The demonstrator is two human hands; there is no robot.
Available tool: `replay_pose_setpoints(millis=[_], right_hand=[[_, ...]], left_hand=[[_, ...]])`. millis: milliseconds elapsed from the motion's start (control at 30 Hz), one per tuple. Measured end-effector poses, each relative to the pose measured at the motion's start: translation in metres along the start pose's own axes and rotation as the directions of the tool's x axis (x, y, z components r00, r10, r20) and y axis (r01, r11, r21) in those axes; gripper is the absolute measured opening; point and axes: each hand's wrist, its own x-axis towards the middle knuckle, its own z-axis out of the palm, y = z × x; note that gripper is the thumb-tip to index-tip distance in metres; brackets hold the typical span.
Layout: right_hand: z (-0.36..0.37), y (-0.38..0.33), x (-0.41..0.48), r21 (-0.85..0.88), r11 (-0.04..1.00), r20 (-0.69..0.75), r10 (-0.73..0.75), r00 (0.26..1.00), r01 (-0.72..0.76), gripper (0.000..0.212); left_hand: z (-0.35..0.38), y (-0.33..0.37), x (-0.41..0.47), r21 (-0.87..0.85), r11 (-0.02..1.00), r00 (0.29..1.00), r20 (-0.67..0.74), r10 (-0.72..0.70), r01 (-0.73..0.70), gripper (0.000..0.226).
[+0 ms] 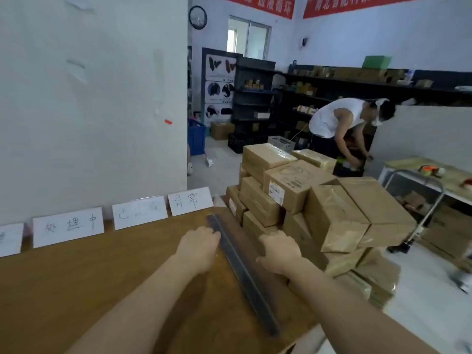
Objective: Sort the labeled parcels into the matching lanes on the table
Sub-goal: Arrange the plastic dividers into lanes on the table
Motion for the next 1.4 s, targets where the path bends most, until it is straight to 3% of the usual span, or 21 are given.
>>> replay_pose_setpoints(millis=[200, 467, 667, 867, 1133, 1233, 1300, 1400], right_hand=[[0.038, 0.018, 0.015, 0.054, 0.998, 0.091, -0.027, 0.995, 0.022, 0.032], [0.074, 0.029, 0.030, 0.177, 0.984, 0.000, 0.005, 1.000, -0.005, 0.026], [0.078, 0.033, 0.043, 0.188, 0.982, 0.008, 0.007, 1.000, -0.009, 0.010], [0.076, 0.033, 0.041, 0.177, 0.978, -0.071, -0.102, 0.992, 0.113, 0.011], [0.069, 0.033, 0.050, 0.250, 0.905, -0.097, -0.332, 0.938, 0.346, 0.021], [0.073, 0.029, 0.054, 0.302, 0.909, -0.023, -0.295, 0.955, 0.288, 0.028], [0.073, 0.030, 0.058, 0.345, 0.915, 0.001, -0.224, 0.975, 0.210, 0.035], [0.072, 0.035, 0.065, 0.278, 0.959, -0.052, -0.050, 0.997, 0.063, 0.026]], left_hand=[[0.036, 0.027, 0.023, -0.013, 1.000, 0.994, 0.111, -0.022, 0.024, 0.036], [0.067, 0.056, 0.048, -0.029, 0.999, 0.991, 0.131, -0.021, 0.025, 0.047], [0.083, 0.059, 0.066, -0.016, 1.000, 0.984, 0.178, -0.020, 0.023, 0.061], [0.080, 0.057, 0.082, -0.044, 0.999, 0.995, 0.094, -0.014, 0.018, 0.083], [0.073, 0.027, 0.095, 0.129, 0.992, 0.997, 0.071, -0.025, 0.016, 0.038], [0.069, 0.013, 0.088, 0.146, 0.989, 0.988, 0.156, 0.002, -0.026, 0.016], [0.075, 0.000, 0.080, 0.167, 0.984, 0.973, 0.231, 0.024, -0.064, 0.014], [0.087, -0.020, 0.064, 0.180, 0.980, 0.963, 0.267, 0.032, -0.083, 0.015]])
